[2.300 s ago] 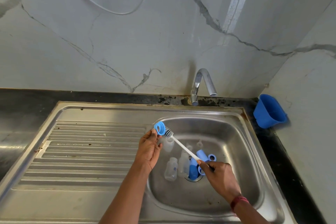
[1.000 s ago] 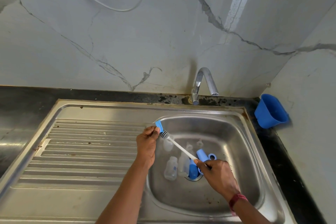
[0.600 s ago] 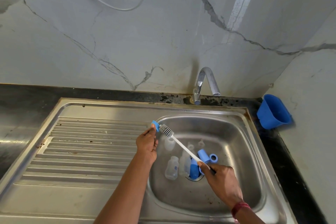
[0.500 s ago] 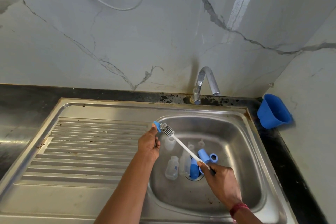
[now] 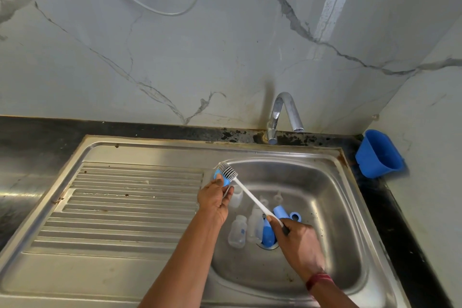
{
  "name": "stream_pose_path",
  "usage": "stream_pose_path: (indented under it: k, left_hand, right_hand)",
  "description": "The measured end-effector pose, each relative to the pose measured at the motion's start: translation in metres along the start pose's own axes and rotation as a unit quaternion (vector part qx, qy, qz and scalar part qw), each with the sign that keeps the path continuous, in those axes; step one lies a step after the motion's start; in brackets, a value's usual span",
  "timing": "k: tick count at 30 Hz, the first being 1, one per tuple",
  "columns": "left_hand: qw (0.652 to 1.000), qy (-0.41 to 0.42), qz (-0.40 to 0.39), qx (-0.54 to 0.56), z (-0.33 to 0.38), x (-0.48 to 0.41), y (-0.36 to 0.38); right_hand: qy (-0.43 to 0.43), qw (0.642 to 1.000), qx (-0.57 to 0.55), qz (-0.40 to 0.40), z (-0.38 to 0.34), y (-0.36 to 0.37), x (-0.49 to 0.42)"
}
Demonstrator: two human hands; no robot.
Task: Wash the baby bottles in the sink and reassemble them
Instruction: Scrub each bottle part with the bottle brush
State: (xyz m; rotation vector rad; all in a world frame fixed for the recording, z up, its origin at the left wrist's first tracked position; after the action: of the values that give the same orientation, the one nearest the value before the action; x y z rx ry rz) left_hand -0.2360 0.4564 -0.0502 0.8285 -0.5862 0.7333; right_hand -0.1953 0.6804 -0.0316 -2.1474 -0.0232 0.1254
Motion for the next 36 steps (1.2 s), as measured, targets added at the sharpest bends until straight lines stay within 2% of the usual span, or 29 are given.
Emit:
stream_pose_path:
  k: [4, 7, 9, 11, 13, 16, 18, 21, 24, 26, 28, 29, 33, 36]
  left_hand:
    - [0.999, 0.026, 0.022, 0.006, 0.013, -0.006, -0.007]
    - [0.994, 0.076, 0.027, -0.076, 0.014, -0.011, -0.012]
    - [0.966, 0.162, 0.018, -0.203, 0.011, -0.013, -0.013]
    - [0.919, 0.234, -0.006, -0.317, 0.004, -0.006, -0.009]
    - [0.891, 0.269, -0.02, -0.366, 0.001, -0.002, -0.007]
    - [0.907, 0.252, -0.006, -0.336, 0.006, -0.008, -0.012]
    - [0.905, 0.256, 0.01, -0.34, 0.014, -0.013, -0.017]
    - [0.893, 0.267, 0.023, -0.362, 0.021, -0.015, -0.023]
    - [0.883, 0.265, -0.011, -0.387, 0.013, -0.015, -0.021]
    - [0.92, 0.216, -0.04, -0.326, 0.006, -0.012, -0.019]
    - [0.969, 0.147, -0.061, -0.191, -0.001, -0.007, -0.017]
    - [0.979, 0.134, -0.058, -0.142, 0.0, -0.004, -0.015]
    - [0.996, 0.084, -0.042, -0.011, 0.003, -0.006, -0.016]
    - [0.997, 0.005, -0.072, 0.026, -0.002, -0.006, -0.011]
  right_hand:
    - [-0.001, 1.0, 0.014, -0.014, 0.006, 0.001, 0.001]
    - [0.001, 1.0, 0.023, -0.017, 0.009, -0.001, 0.003]
    - [0.006, 0.999, 0.031, -0.02, 0.009, 0.001, 0.0]
    - [0.009, 0.999, 0.041, -0.019, 0.007, 0.003, -0.006]
    - [-0.001, 0.998, 0.061, -0.01, 0.004, 0.003, -0.012]
    - [-0.03, 0.996, 0.078, -0.01, 0.002, 0.001, -0.016]
    - [-0.038, 0.996, 0.079, -0.016, 0.003, 0.0, -0.013]
    - [-0.007, 0.997, 0.071, -0.027, 0.012, -0.001, -0.007]
    - [0.026, 0.998, 0.033, -0.044, 0.013, -0.002, -0.006]
    - [0.052, 0.997, -0.02, -0.057, 0.011, 0.0, -0.008]
    - [0.081, 0.992, -0.072, -0.062, 0.01, 0.003, -0.009]
    - [0.091, 0.99, -0.09, -0.066, 0.01, 0.005, -0.008]
    - [0.104, 0.985, -0.118, -0.065, 0.013, 0.006, -0.004]
    - [0.111, 0.984, -0.119, -0.067, 0.018, 0.008, -0.002]
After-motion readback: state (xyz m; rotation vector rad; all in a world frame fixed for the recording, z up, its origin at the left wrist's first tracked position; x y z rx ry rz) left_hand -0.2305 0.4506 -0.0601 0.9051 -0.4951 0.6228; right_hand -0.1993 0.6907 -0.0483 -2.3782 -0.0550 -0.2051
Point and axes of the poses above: each hand's wrist, its own x-axis away from the middle knuckle, its own y-axis out of the palm, z = x × y, the point moved 6 cm from there along -x, towards the middle knuckle, and after that the axes turned 3 degrees about x, right-handed, at the moved point
